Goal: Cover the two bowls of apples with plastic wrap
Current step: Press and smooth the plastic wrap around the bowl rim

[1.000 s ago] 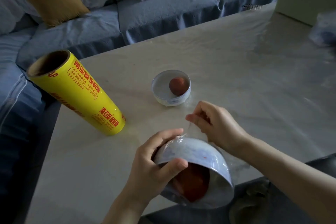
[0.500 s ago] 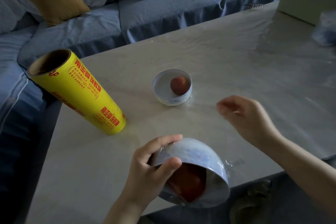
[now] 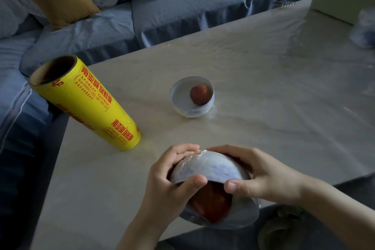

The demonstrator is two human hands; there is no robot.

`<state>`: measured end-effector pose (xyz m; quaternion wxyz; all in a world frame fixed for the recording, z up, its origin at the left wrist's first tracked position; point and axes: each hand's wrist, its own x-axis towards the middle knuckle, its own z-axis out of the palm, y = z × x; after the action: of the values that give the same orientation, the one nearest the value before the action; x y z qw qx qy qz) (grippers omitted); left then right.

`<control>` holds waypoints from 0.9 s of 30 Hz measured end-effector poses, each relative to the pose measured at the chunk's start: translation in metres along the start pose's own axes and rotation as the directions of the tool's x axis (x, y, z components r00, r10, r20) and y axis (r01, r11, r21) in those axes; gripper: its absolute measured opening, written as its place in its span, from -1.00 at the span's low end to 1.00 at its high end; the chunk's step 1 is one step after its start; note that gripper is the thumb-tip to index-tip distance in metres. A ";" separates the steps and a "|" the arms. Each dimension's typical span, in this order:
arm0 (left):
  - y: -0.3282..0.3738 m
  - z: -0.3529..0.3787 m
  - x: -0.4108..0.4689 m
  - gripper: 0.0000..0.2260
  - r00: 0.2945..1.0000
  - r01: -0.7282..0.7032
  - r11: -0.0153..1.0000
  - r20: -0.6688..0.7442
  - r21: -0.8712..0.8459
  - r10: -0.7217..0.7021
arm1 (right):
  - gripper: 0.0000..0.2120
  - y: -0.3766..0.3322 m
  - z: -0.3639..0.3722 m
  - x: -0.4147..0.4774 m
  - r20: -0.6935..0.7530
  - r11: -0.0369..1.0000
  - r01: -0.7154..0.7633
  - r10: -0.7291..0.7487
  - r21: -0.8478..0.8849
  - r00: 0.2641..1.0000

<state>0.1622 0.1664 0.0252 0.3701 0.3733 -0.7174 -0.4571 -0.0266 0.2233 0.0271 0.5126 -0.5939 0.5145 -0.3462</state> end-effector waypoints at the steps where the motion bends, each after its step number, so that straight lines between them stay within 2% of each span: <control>1: 0.000 0.000 0.000 -0.59 1.000 -0.002 1.000 -0.004 -0.004 0.002 | -0.22 0.002 -0.001 0.000 0.024 1.000 -0.005 0.005 0.022 1.000; 3: -0.002 -0.001 0.000 -0.58 0.998 0.011 1.000 -0.054 -0.023 -0.012 | -0.20 0.006 -0.002 -0.003 0.053 0.998 -0.008 0.005 0.061 0.999; 6: -0.007 0.000 0.000 -0.61 0.980 0.104 0.991 -0.159 -0.080 -0.116 | -0.24 0.014 -0.002 -0.006 -0.012 0.980 -0.025 0.028 0.198 1.000; 8: -0.010 0.001 0.000 -0.58 0.972 0.183 0.978 -0.130 -0.096 -0.194 | -0.27 0.018 -0.001 -0.006 -0.067 0.973 -0.029 0.045 0.228 0.997; 12: -0.014 -0.009 0.008 -0.45 0.942 0.313 0.942 0.168 -0.122 -0.291 | -0.27 0.022 -0.001 -0.003 -0.110 0.971 -0.068 0.095 0.231 0.989; 15: -0.014 -0.014 0.020 -0.29 0.847 0.384 0.923 0.409 -0.031 -0.339 | -0.22 0.021 -0.002 0.004 -0.104 0.981 -0.101 0.119 0.165 0.987; 17: -0.011 -0.010 0.025 -0.28 0.813 0.370 0.928 0.467 0.043 -0.346 | -0.37 0.015 -0.002 0.010 -0.074 0.986 -0.119 0.129 0.119 0.989; 20: -0.010 -0.003 0.029 -0.31 0.868 0.350 0.936 0.359 0.045 -0.342 | -0.59 0.011 -0.007 0.019 -0.096 0.976 -0.166 0.180 0.141 0.979; 23: -0.012 0.001 0.025 -0.47 0.931 0.318 0.947 0.202 -0.039 -0.304 | -0.75 0.009 -0.010 0.023 -0.127 0.955 -0.174 0.208 0.241 0.970; 27: -0.016 0.007 0.021 -0.56 0.963 0.270 0.960 -0.001 -0.071 -0.271 | -0.45 0.005 -0.012 0.024 -0.192 0.968 -0.144 0.185 0.208 0.964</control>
<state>0.1503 0.1456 0.0118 0.3211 0.4569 -0.6411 -0.5265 -0.0338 0.1970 0.0224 0.5373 -0.4569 0.5776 -0.4110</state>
